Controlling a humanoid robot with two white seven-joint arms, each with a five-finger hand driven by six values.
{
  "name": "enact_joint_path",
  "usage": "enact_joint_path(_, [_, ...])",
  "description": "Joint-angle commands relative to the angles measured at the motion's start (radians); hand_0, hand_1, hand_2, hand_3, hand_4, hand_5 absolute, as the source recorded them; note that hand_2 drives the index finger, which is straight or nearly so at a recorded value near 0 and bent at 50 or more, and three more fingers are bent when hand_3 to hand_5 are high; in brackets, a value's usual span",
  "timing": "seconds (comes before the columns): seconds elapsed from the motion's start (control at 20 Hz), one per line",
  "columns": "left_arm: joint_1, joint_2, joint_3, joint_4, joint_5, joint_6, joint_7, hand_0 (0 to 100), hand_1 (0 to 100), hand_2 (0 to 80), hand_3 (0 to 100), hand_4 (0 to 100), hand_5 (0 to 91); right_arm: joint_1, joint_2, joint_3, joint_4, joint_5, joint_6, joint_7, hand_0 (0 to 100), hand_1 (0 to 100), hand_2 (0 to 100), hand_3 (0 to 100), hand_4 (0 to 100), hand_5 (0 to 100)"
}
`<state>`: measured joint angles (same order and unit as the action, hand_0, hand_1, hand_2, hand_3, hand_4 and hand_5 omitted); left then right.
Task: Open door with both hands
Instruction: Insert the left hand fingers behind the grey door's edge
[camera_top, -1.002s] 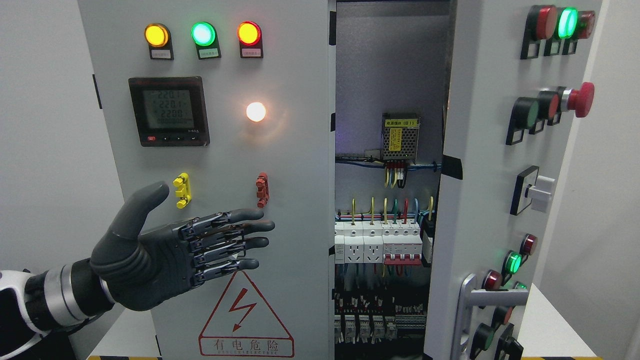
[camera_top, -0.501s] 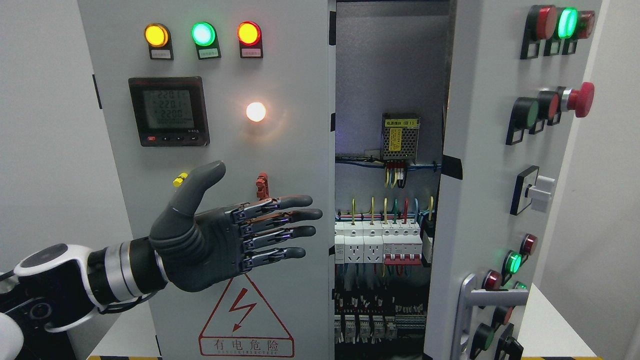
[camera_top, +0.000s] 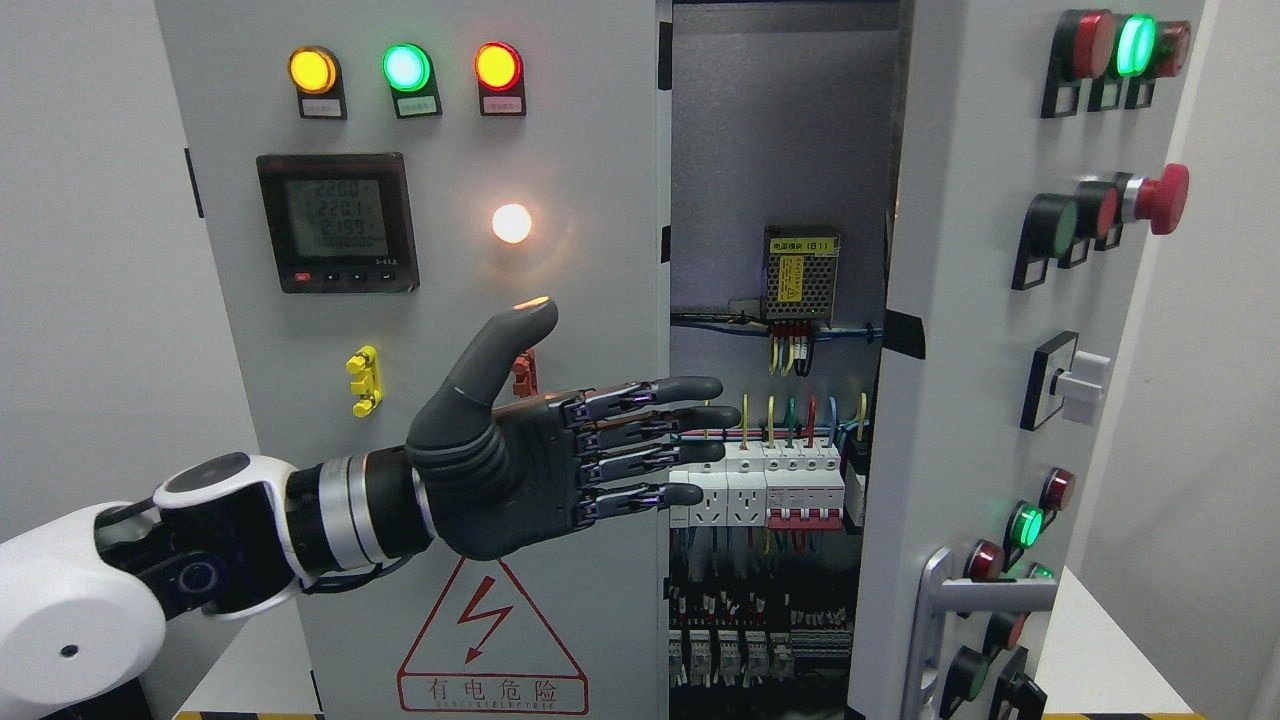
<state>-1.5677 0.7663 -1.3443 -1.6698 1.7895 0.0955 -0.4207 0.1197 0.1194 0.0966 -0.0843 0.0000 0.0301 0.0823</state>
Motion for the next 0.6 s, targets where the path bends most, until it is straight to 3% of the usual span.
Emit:
enact_joint_path(0.0, [-0.026, -0.183, -0.015, 0.105, 0.025, 0.020, 0.007, 0, 0, 0.0, 0, 3, 0.0, 0.000, 0.000, 0.000, 0.000, -0.018, 0.001, 0.000, 0, 0, 0, 0, 0, 0])
enact_joint_path(0.55, [-0.020, -0.254, 0.123, 0.128, 0.042, 0.078, 0.019, 0, 0, 0.0, 0, 3, 0.0, 0.000, 0.000, 0.000, 0.000, -0.018, 0.001, 0.000, 0, 0, 0, 0, 0, 0])
